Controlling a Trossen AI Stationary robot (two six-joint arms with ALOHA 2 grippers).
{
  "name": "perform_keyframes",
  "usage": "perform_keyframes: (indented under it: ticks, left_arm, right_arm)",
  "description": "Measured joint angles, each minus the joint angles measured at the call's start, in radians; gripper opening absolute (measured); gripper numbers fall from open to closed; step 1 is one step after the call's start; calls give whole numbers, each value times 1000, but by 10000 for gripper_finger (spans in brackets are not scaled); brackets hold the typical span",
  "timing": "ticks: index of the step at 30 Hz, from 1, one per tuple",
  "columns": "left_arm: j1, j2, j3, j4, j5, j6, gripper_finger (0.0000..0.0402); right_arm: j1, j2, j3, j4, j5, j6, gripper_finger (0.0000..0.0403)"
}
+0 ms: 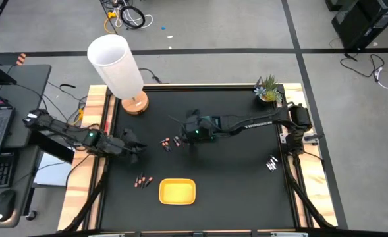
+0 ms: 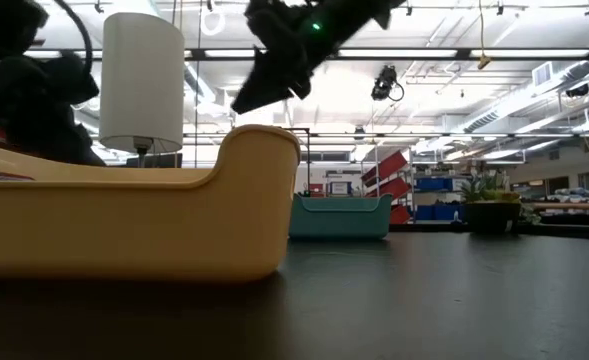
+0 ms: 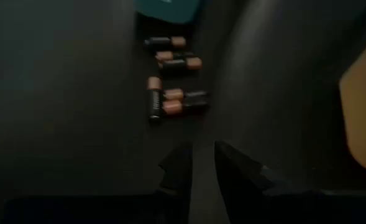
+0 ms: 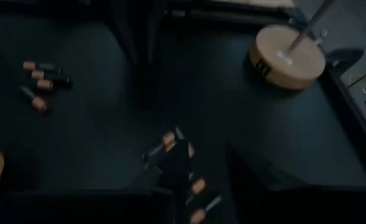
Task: Sort batteries
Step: Put the black battery into the yellow bin
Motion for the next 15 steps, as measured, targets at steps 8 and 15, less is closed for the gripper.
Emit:
perform_keyframes:
  ticks: [8, 15]
  left_arm:
    - [13, 284, 217, -63, -29, 101, 81]
    - [143, 508, 293, 113, -33, 144, 83]
  right_arm:
    - [74, -159, -329, 283, 209, 73, 80]
    - [158, -241, -546, 702, 271, -23, 80]
